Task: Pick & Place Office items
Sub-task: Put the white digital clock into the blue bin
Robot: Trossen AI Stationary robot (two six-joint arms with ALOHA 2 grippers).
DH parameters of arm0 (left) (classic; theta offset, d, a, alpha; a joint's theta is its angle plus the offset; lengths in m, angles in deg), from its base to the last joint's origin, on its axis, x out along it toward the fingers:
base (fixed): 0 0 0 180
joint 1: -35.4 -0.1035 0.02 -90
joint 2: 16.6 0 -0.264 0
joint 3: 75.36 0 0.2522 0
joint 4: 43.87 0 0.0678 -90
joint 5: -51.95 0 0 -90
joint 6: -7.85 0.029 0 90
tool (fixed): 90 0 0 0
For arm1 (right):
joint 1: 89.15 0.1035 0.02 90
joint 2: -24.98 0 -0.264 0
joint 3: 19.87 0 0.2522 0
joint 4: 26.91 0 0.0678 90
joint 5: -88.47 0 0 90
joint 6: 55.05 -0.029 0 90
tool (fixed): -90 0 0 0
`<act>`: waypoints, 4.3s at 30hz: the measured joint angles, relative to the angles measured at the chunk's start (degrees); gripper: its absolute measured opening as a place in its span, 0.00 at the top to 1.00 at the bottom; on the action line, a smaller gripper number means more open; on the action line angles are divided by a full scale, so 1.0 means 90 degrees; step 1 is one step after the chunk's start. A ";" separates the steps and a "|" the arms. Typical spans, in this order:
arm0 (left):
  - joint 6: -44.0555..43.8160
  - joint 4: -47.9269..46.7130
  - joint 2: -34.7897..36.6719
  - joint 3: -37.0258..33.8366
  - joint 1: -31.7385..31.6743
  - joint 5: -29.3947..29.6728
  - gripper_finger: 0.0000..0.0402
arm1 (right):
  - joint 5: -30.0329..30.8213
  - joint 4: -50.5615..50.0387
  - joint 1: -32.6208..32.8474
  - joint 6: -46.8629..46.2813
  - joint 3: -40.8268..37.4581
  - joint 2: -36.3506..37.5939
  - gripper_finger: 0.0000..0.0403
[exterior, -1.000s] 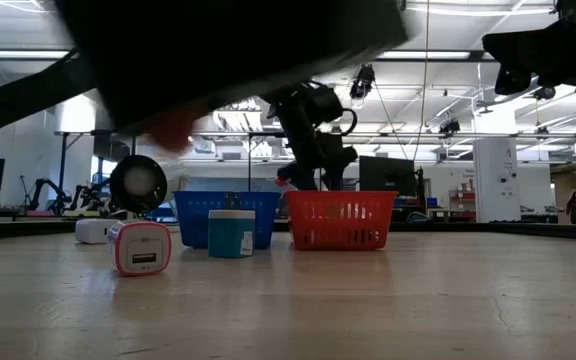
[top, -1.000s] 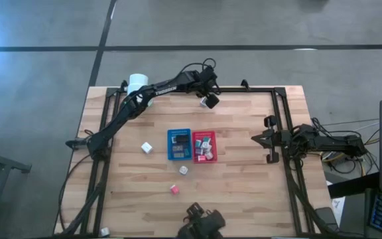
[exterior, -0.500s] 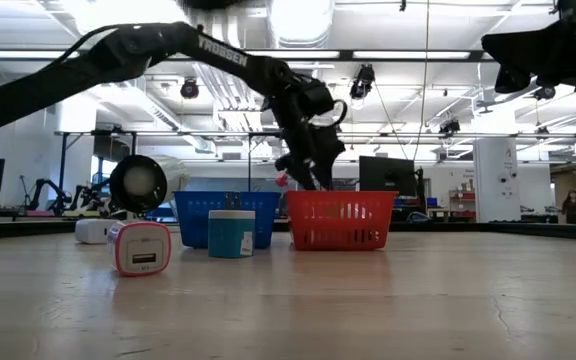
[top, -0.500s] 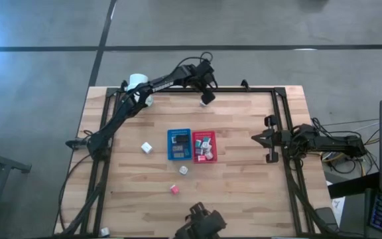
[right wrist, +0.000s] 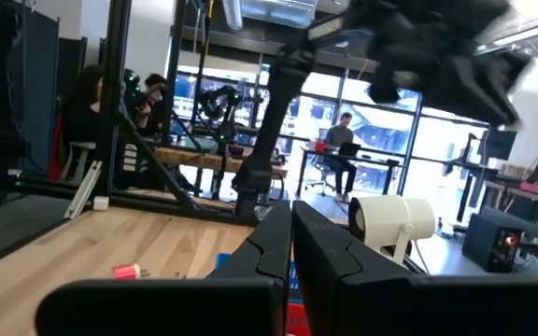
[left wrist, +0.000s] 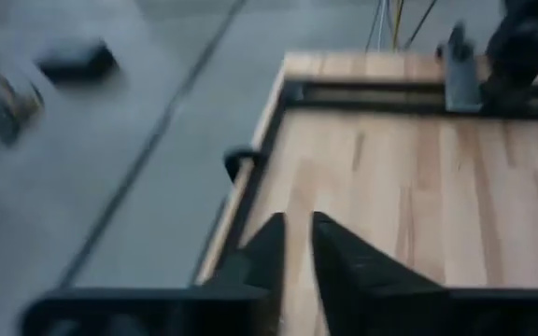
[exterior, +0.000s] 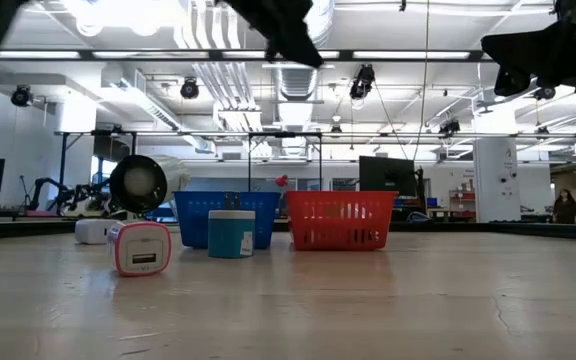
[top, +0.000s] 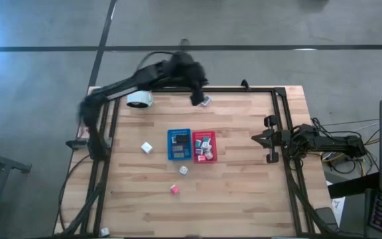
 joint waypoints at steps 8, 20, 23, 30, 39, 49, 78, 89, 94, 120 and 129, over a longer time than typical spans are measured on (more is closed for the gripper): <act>-0.0394 0.3026 0.3607 -0.4676 0.0257 -0.0909 0.98 | 0.0014 -0.0019 0.0000 0.0318 0.0000 -0.0084 0.98; -0.1270 0.4978 0.8084 -0.9902 0.0248 -0.1075 1.00 | 0.0342 -0.0248 -0.0030 -0.0161 -0.0005 -0.1012 0.98; -0.1256 0.5047 0.8660 -1.0597 0.0230 -0.0944 1.00 | 0.0342 0.0033 -0.0029 -0.0160 -0.0005 -0.1230 0.98; -0.1141 0.5415 0.9314 -1.1336 0.0206 -0.0982 1.00 | 0.0338 0.0386 -0.0518 -0.0395 0.0294 -0.1698 0.98; -0.0151 0.5680 0.9379 -1.1532 0.0200 -0.0976 0.99 | -0.0531 -0.1788 -0.2180 -0.0007 0.2502 -0.3658 0.98; 0.0118 0.5788 0.9375 -1.1527 0.0200 -0.0983 0.98 | -0.1556 -0.3460 -0.3844 0.1749 0.5961 -0.7705 0.98; -0.0439 0.5420 0.9378 -1.1623 0.0195 -0.1078 0.98 | -0.0308 -0.9188 -0.4388 0.6714 1.4128 -1.4817 0.63; -0.0437 0.5397 0.9378 -1.1639 0.0192 -0.1075 0.97 | -0.0557 -0.9268 -0.4236 0.7611 1.4509 -1.5428 0.44; -0.0437 0.5381 0.9378 -1.1639 0.0192 -0.1075 0.98 | -0.0502 -0.9259 -0.4216 0.7675 1.4487 -1.5592 0.43; -0.0385 0.5276 0.9380 -1.1639 0.0192 -0.1073 0.97 | -0.0647 -0.8308 -0.4180 0.8001 1.3381 -1.5636 0.50; -0.0300 0.5307 0.9378 -1.1639 0.0192 -0.1069 0.98 | -0.0331 -0.8507 -0.4216 0.7029 1.3585 -1.5612 0.69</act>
